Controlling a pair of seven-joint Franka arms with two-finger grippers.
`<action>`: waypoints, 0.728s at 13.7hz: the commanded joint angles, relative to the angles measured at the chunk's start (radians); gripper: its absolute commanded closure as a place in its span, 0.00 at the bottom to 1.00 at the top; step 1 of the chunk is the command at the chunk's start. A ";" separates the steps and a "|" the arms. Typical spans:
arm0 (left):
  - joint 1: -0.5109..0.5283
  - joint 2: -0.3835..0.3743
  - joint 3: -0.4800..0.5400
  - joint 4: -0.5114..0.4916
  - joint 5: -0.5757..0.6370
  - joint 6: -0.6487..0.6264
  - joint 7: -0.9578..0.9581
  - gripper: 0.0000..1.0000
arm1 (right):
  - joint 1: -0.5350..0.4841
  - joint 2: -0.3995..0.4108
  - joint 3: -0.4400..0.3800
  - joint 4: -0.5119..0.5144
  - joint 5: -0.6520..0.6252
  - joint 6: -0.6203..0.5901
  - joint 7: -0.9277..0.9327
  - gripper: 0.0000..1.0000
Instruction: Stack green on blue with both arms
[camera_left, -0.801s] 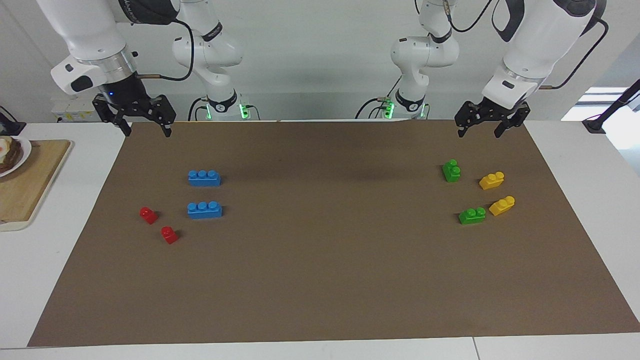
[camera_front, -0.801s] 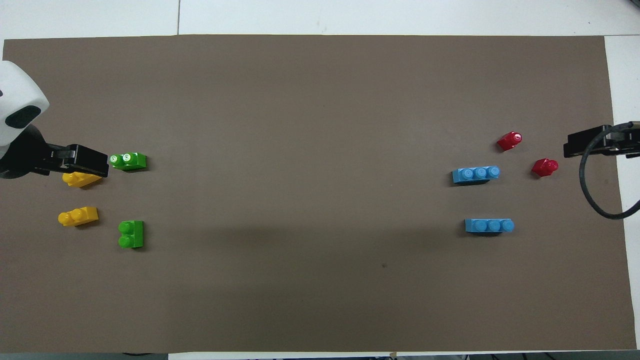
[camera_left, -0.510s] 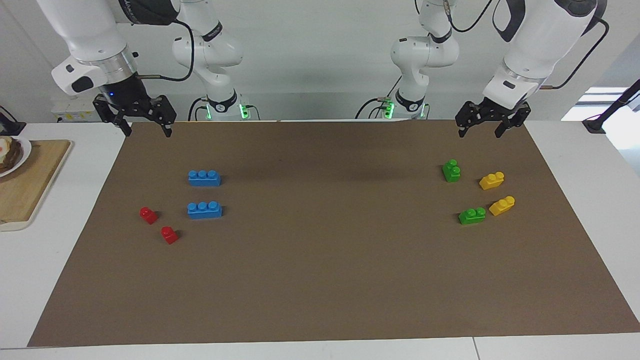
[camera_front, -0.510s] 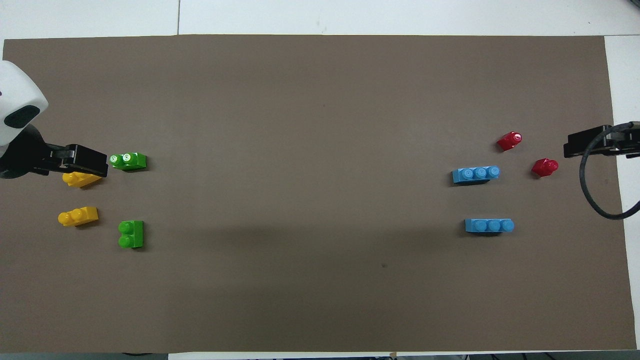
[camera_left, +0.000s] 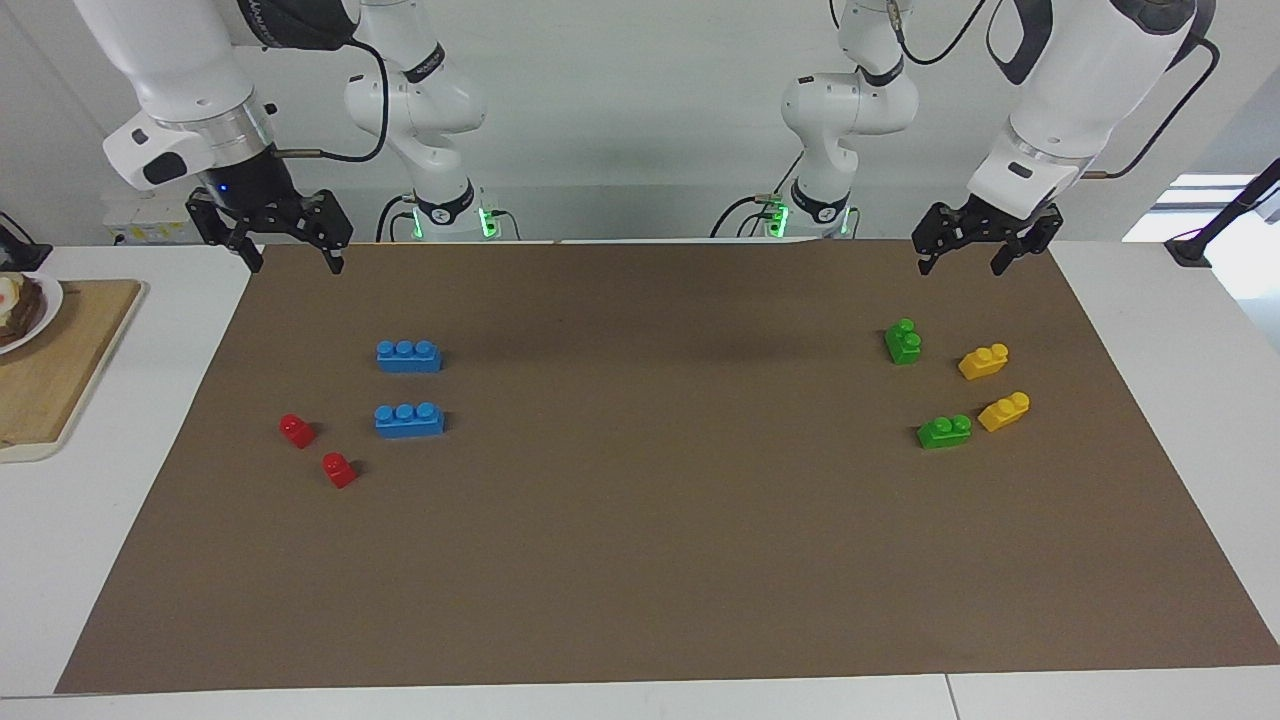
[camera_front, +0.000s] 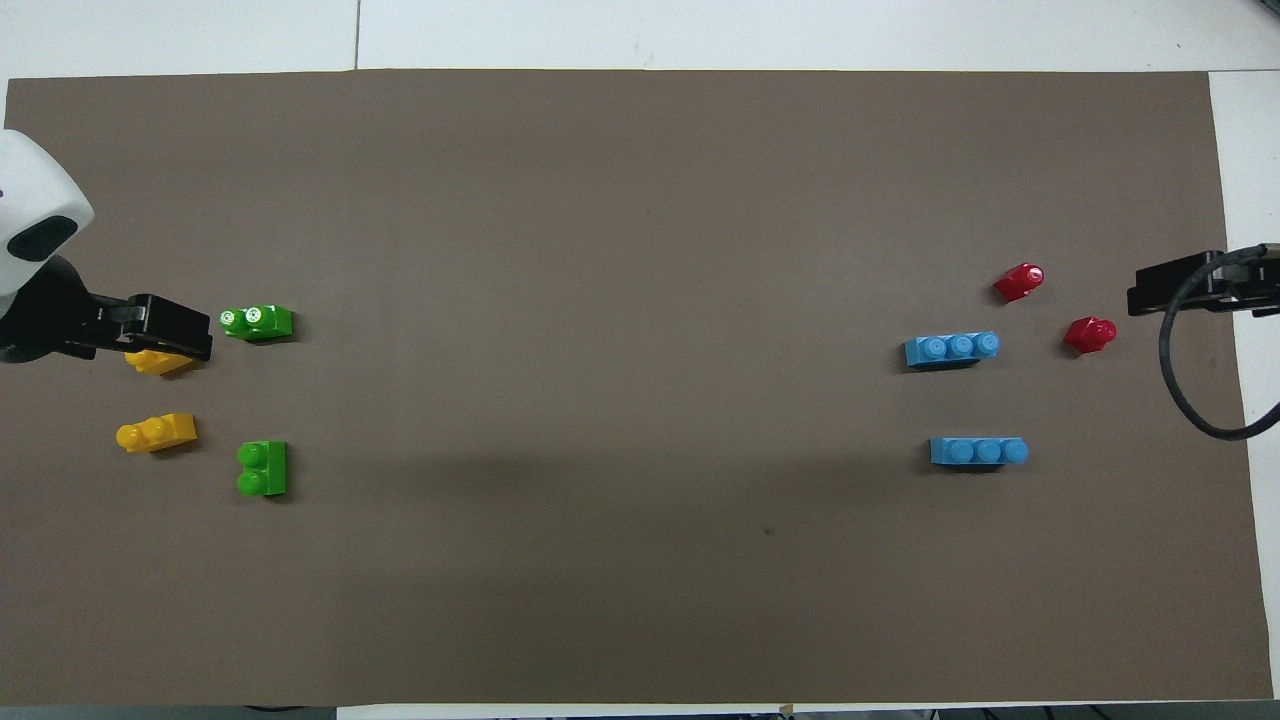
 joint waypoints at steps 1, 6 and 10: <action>0.004 -0.062 0.005 -0.101 0.006 0.021 -0.009 0.00 | -0.002 -0.025 0.004 -0.025 -0.019 0.003 -0.019 0.01; 0.076 -0.131 0.004 -0.245 0.011 0.124 0.006 0.00 | -0.005 -0.028 0.004 -0.042 -0.015 0.008 0.111 0.01; 0.078 -0.153 0.002 -0.282 0.011 0.124 0.006 0.00 | -0.007 -0.034 0.004 -0.065 -0.004 0.008 0.370 0.02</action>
